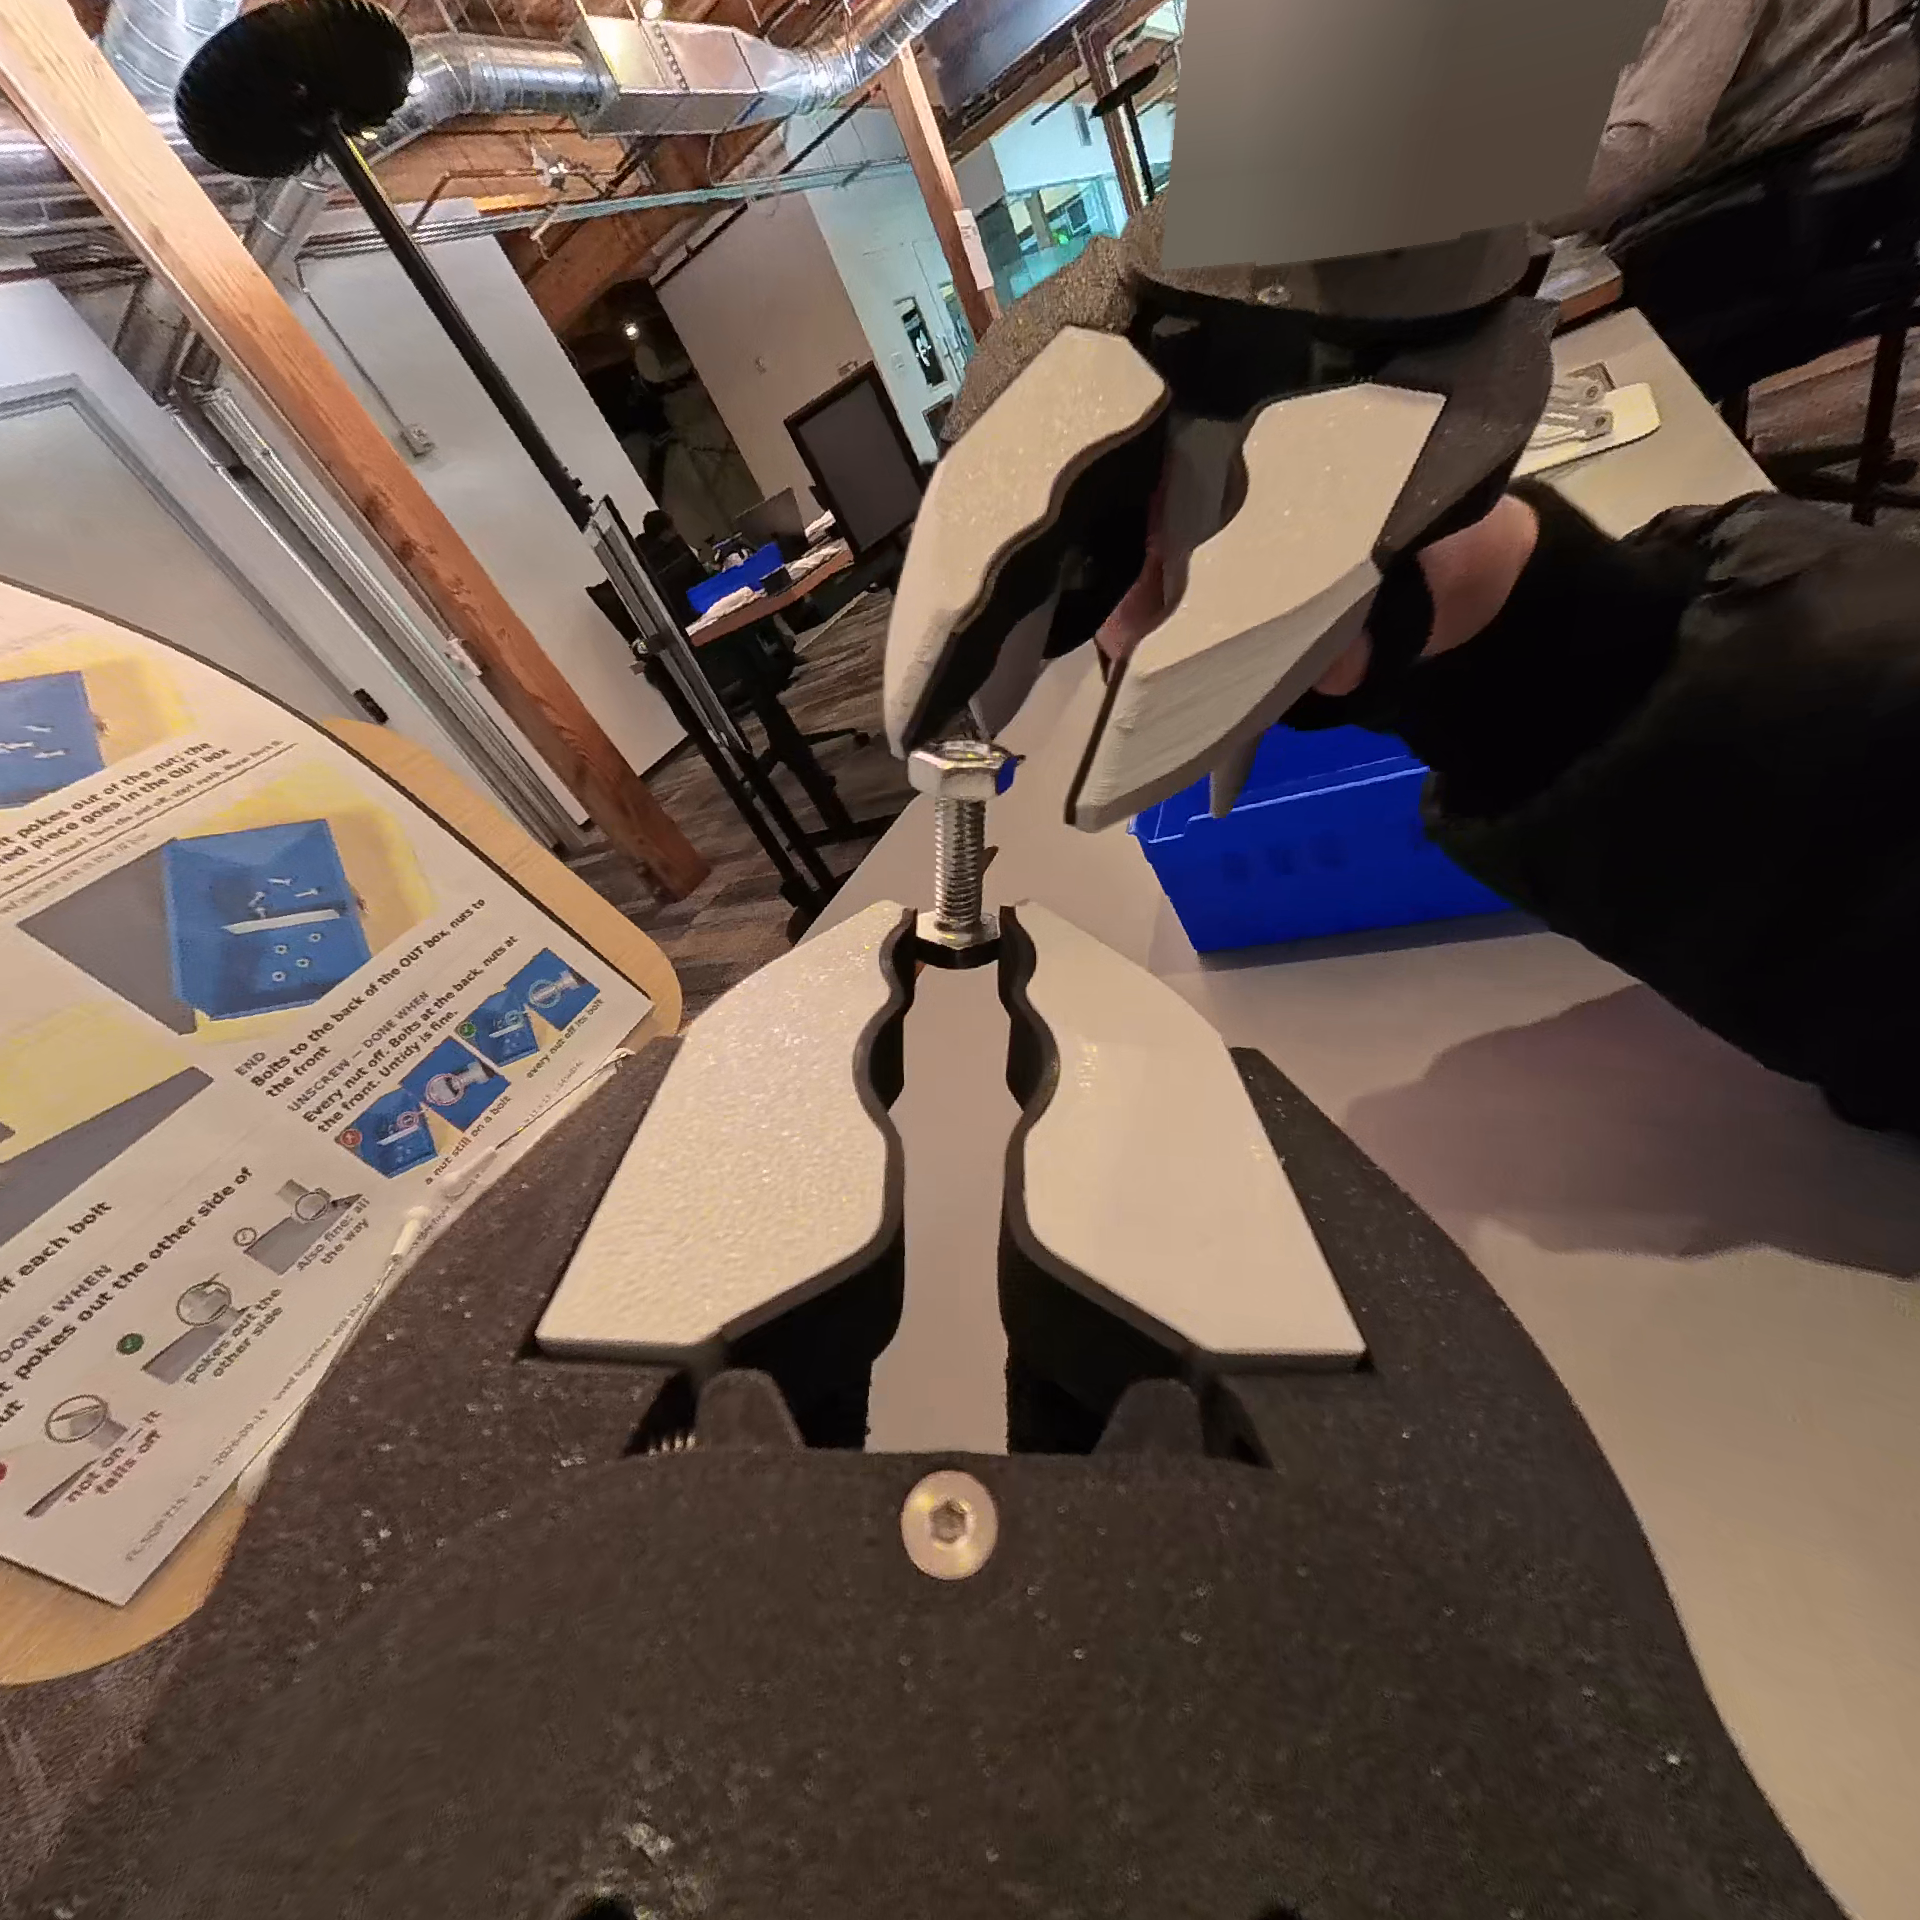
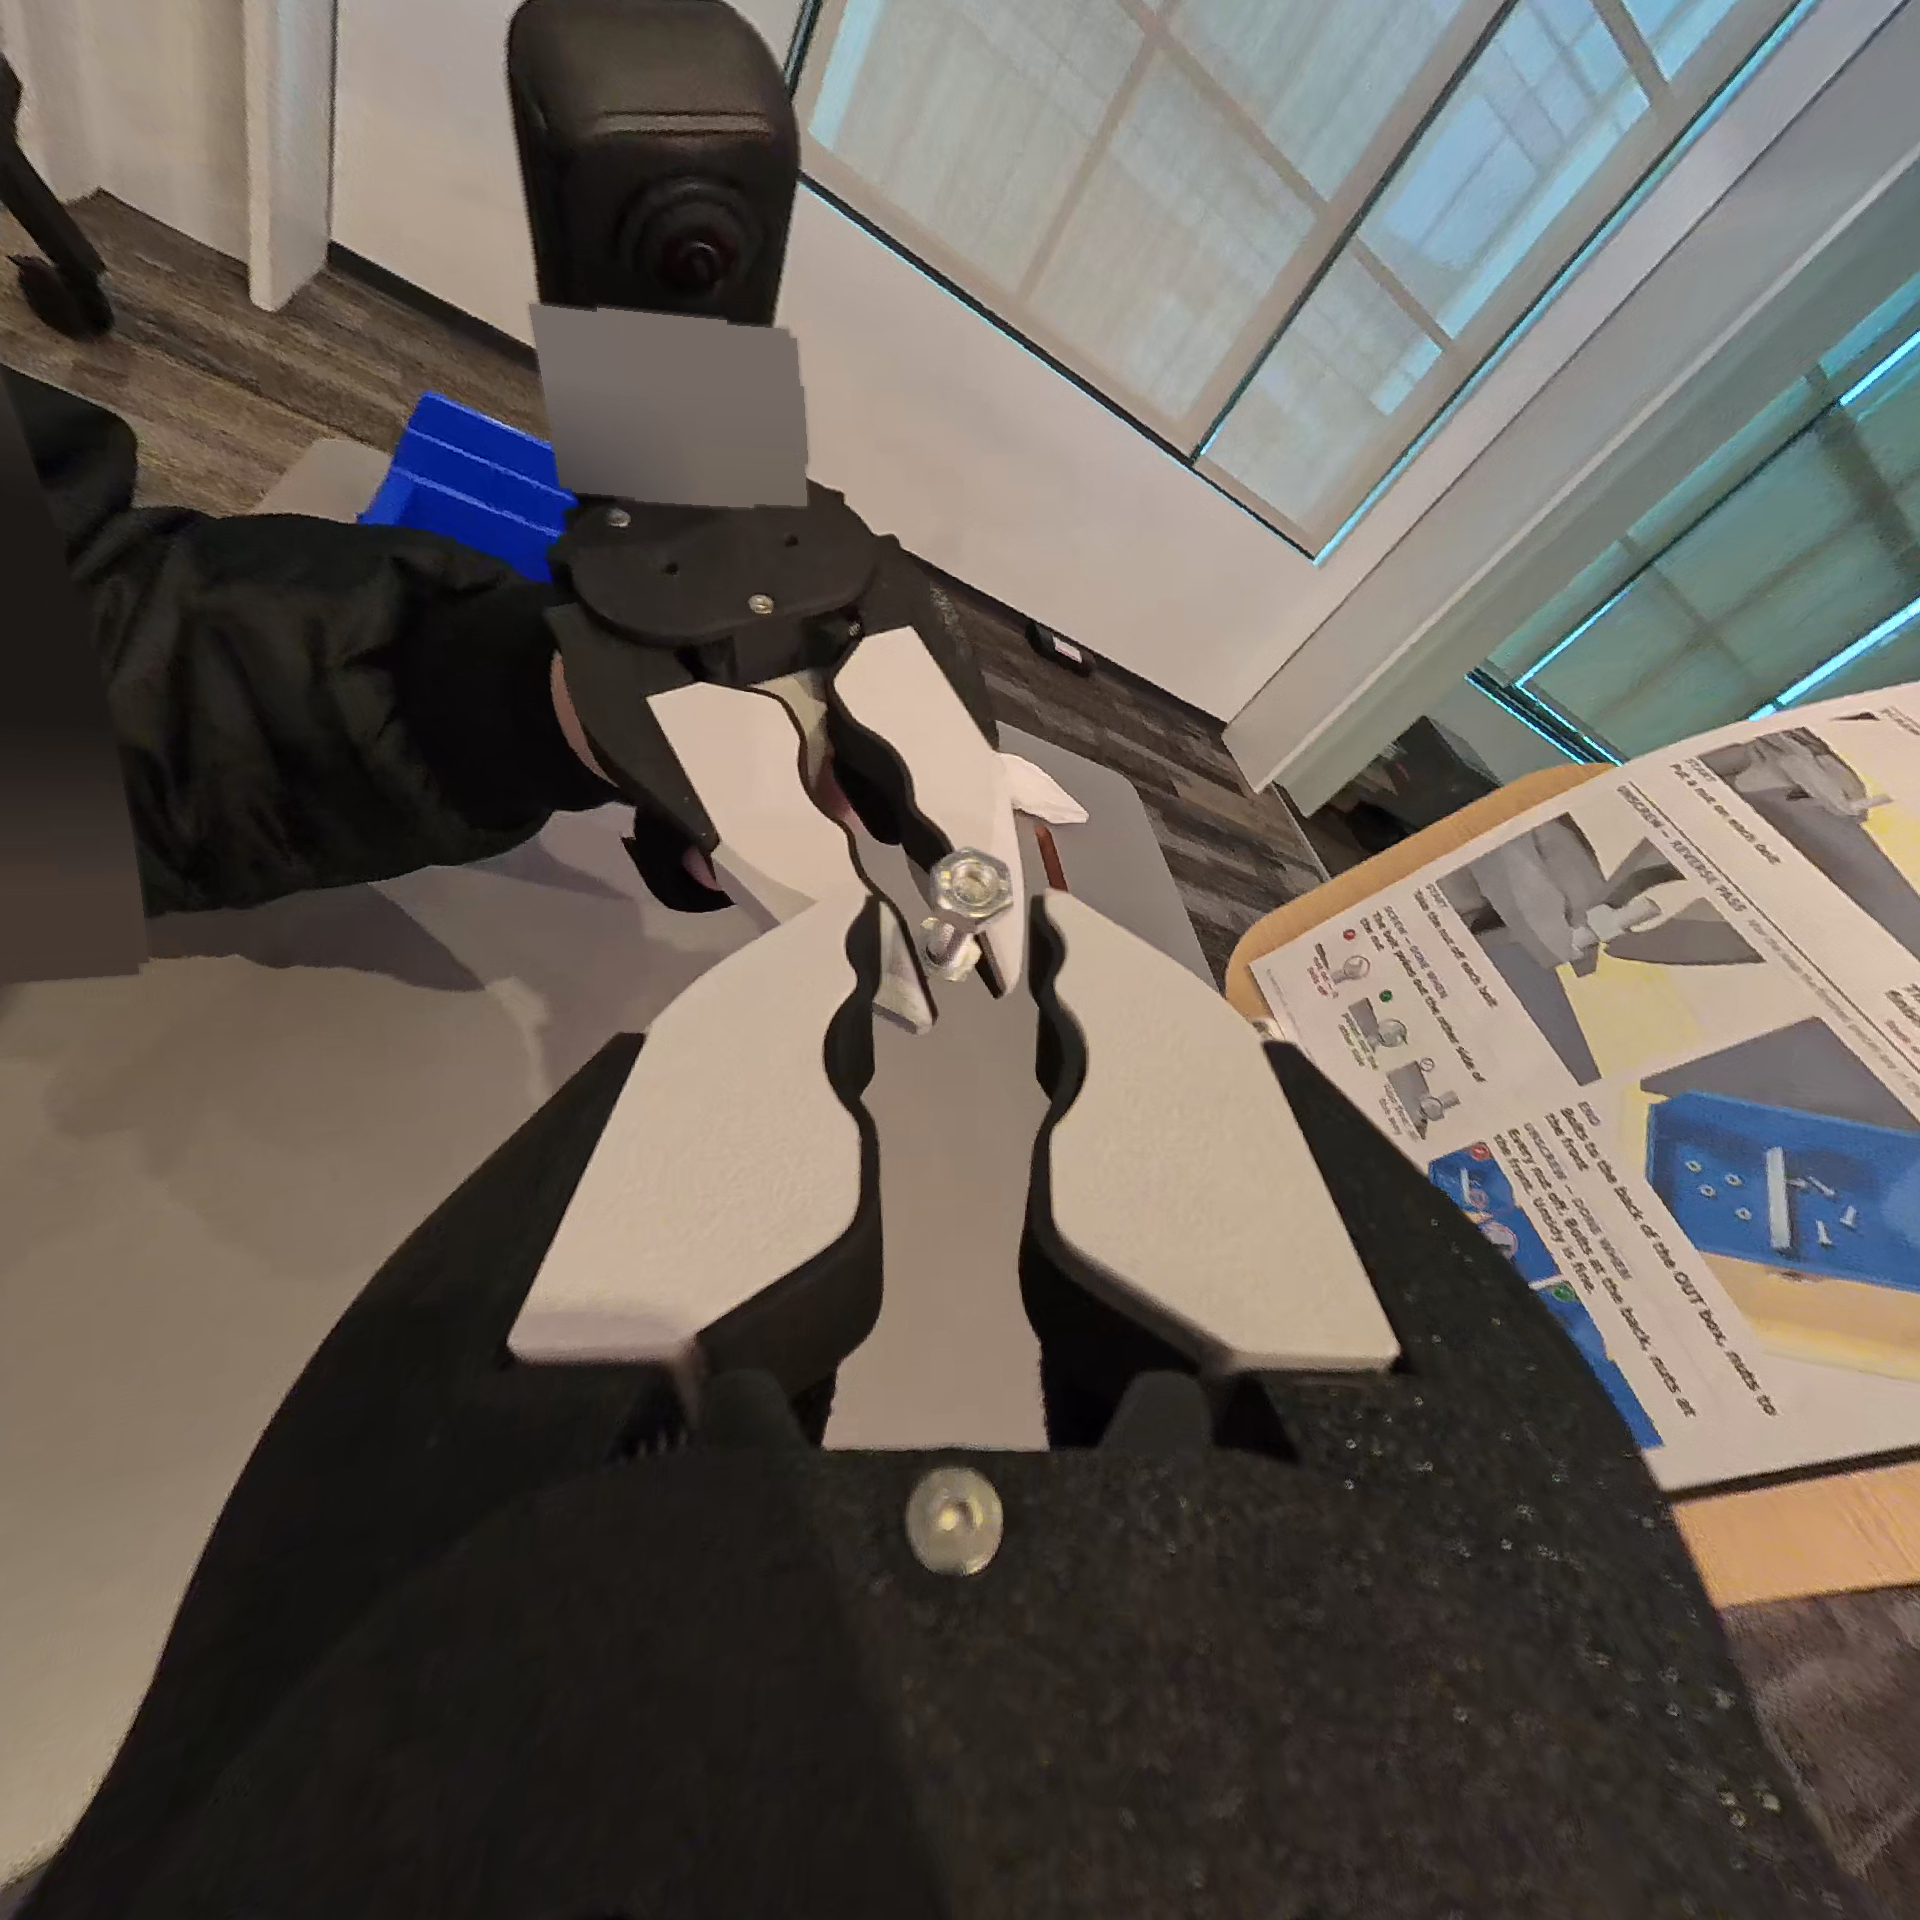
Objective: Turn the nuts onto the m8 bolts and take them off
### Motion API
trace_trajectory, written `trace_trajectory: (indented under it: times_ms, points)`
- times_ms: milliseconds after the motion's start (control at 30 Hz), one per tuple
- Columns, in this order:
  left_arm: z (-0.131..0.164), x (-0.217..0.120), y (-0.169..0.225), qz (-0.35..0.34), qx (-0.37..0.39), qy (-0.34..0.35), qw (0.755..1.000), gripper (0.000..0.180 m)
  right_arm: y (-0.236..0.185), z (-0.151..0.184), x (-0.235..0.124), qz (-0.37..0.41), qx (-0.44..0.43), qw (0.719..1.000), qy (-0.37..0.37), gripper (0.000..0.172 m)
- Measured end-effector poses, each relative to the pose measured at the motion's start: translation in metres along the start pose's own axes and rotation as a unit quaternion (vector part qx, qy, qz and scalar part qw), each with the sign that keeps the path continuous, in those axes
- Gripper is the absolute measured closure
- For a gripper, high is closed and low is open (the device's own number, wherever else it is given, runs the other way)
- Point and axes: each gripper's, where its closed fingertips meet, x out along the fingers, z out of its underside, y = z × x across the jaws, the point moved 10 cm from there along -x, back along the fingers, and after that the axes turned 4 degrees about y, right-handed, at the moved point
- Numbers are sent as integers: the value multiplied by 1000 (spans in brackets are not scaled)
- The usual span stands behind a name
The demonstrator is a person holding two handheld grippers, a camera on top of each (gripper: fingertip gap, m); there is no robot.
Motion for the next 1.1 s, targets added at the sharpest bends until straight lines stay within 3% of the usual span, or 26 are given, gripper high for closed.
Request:
trace_trajectory:
  times_ms: [300, 500, 600, 800, 933, 1000, 1100]
  points:
    - [1, -2, -4, -11, -10, -1, 1000, 166, -1, -2, -4, -1, 1, 1000, -5, 153]
    - [1, 0, -2, -11, -3, -9, 1000, 166, -1, -2, -1, -2, 4, 1000, -1, 149]
    - [2, -2, -6, -20, -15, -4, 1000, 166, -2, -2, -3, -22, 12, 1000, -7, 160]
    - [-1, 0, -1, -2, -9, 0, 1000, 166, 2, -3, -1, 11, 11, 1000, 14, 145]
    - [0, -1, -3, -13, -11, -6, 1000, 166, 0, -1, -2, -7, 14, 1000, -7, 146]
    - [1, -3, -7, -22, -19, -3, 1000, 166, -2, -2, -4, -19, 14, 1000, -5, 157]
    - [0, -3, -6, -12, -26, 5, 1000, 166, 1, -4, -3, 6, 14, 1000, 8, 152]
